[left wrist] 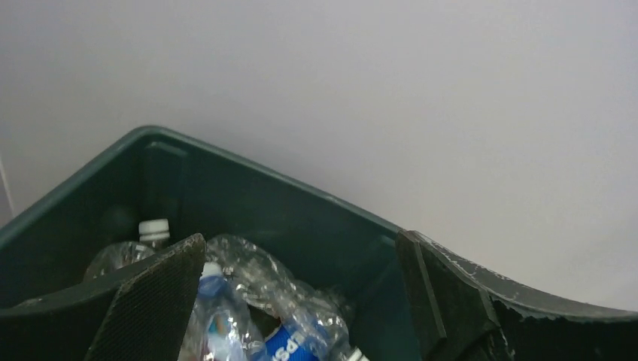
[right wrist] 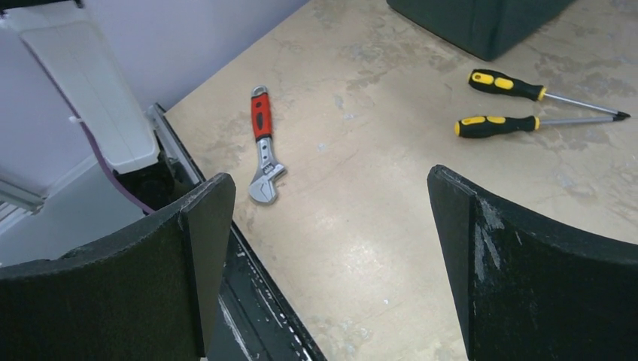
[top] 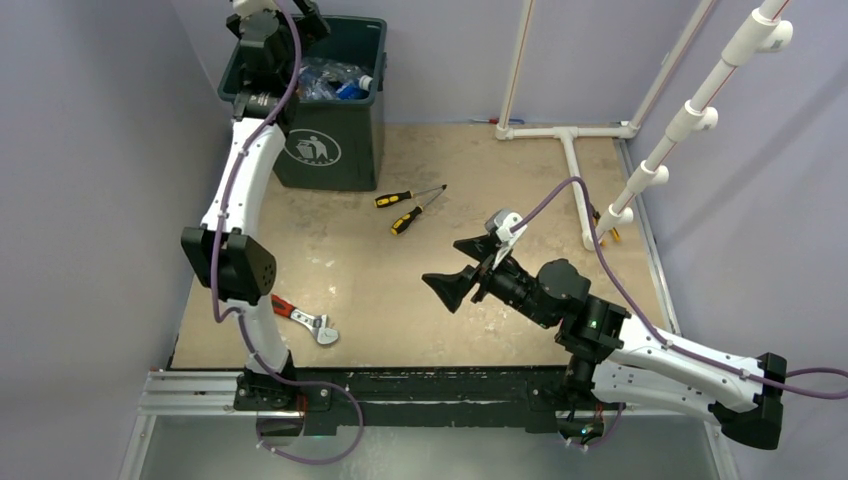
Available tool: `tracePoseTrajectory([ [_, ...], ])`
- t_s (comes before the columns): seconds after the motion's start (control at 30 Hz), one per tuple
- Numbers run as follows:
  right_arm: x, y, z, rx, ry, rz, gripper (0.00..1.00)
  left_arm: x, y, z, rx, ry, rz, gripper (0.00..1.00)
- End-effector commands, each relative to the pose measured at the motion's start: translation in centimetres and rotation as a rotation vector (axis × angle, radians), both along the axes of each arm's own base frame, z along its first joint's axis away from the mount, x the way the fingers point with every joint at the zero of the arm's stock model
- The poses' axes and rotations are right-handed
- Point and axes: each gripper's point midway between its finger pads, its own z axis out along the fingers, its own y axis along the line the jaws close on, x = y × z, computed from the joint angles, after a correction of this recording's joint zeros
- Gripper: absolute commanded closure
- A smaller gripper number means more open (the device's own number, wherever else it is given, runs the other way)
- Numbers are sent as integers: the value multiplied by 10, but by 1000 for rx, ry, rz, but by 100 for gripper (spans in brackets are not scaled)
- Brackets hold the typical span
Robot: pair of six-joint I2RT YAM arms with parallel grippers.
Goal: Put the plastic bottles in the bin
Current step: Place the plastic bottle in the trash bin, then reset both arms
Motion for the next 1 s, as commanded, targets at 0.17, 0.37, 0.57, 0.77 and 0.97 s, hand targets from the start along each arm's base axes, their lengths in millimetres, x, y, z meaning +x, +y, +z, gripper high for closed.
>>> tracePoseTrajectory([
  [0.17, 30, -28, 22, 93, 45, -246, 1, -116, 24, 19, -143, 51, 57, 1],
  [0.37, 50, -48, 26, 159, 115, -431, 1, -213, 43, -56, -147, 251, 111, 1],
  [0.57, 62, -65, -1, 105, 179, -583, 1, -289, 55, -109, -121, 413, 138, 1],
  [0.77, 66, -84, -7, 100, 182, -677, 1, -319, 54, -156, -89, 514, 112, 1],
  [0.97, 61, -110, 3, 111, 174, -735, 1, -333, 48, -167, -80, 505, 75, 1],
])
